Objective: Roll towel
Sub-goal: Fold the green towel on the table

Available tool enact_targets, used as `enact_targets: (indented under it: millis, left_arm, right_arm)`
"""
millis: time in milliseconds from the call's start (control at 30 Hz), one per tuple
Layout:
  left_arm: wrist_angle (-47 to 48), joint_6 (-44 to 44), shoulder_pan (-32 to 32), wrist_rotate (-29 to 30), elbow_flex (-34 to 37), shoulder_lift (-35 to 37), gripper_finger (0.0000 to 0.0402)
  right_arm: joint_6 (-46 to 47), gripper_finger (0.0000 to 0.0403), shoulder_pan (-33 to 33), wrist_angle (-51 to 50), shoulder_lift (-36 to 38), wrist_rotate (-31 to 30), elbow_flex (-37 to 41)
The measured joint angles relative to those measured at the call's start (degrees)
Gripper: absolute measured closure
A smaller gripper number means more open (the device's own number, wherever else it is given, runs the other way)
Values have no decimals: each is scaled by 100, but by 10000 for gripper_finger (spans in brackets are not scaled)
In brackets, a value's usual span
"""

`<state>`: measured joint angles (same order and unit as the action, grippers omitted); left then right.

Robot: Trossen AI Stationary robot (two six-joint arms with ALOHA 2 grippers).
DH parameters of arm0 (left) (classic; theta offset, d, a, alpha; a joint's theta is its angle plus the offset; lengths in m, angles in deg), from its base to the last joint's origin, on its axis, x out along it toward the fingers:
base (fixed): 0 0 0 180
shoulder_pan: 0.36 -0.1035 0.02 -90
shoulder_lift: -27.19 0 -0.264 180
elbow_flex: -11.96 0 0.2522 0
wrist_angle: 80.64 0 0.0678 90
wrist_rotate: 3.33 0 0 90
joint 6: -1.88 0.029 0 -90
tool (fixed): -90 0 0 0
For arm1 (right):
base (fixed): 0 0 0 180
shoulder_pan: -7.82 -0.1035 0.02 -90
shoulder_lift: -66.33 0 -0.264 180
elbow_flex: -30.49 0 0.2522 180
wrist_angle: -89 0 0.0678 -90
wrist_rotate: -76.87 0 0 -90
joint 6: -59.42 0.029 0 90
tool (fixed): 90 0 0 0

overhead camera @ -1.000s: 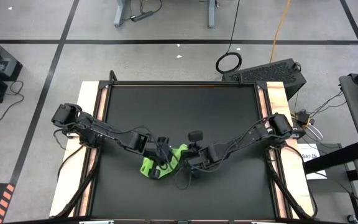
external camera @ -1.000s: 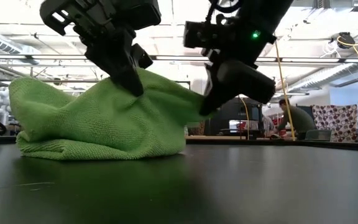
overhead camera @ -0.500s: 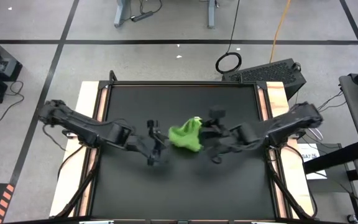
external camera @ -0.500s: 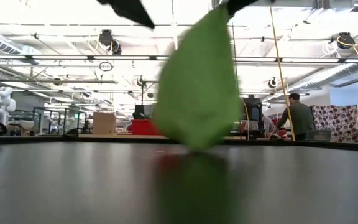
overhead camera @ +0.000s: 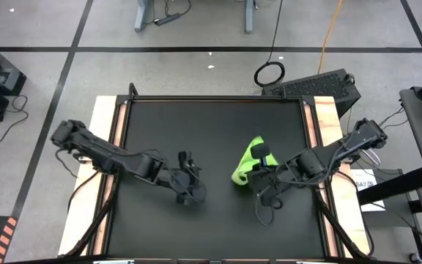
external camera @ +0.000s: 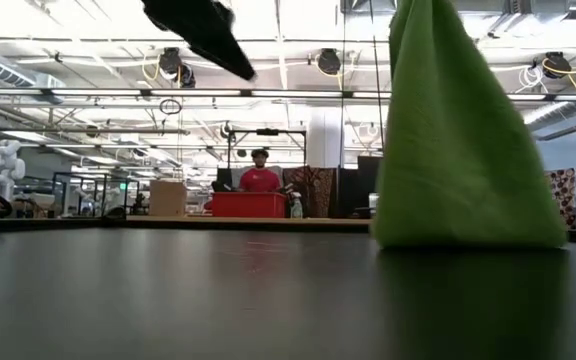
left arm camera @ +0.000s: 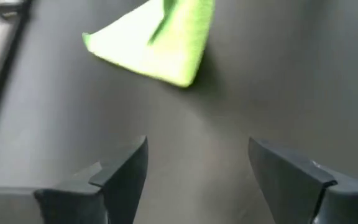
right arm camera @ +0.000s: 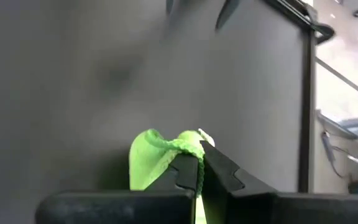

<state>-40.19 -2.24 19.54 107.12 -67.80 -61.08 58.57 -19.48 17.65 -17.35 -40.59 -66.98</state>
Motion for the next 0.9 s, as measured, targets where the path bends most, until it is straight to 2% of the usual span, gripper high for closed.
enact_targets:
  millis: [100,200,333,467,733,900]
  left_arm:
    - [-414,227,-40,-155,0,-463,118]
    - [-776,360,-138,-156,0,-815,118]
    - [-1288,545,-308,-400,0,-1183,118]
    - [-1793,737,-496,-612,0,-1395,118]
    - [-2778,947,-896,-1562,-2,-1765,118]
    - [-3255,1099,-1159,-2081,0,-2066,118]
  right_arm:
    - [158,403,-209,-54,33,150,0]
    - [465,403,-379,-58,55,797,0]
    - [1379,403,-575,-151,-3,1481,0]
    - [2221,403,-800,-205,-150,1853,184]
    - [3895,403,-1331,-125,-431,2036,1146]
    - [4835,403,-1695,561,-428,2039,1974]
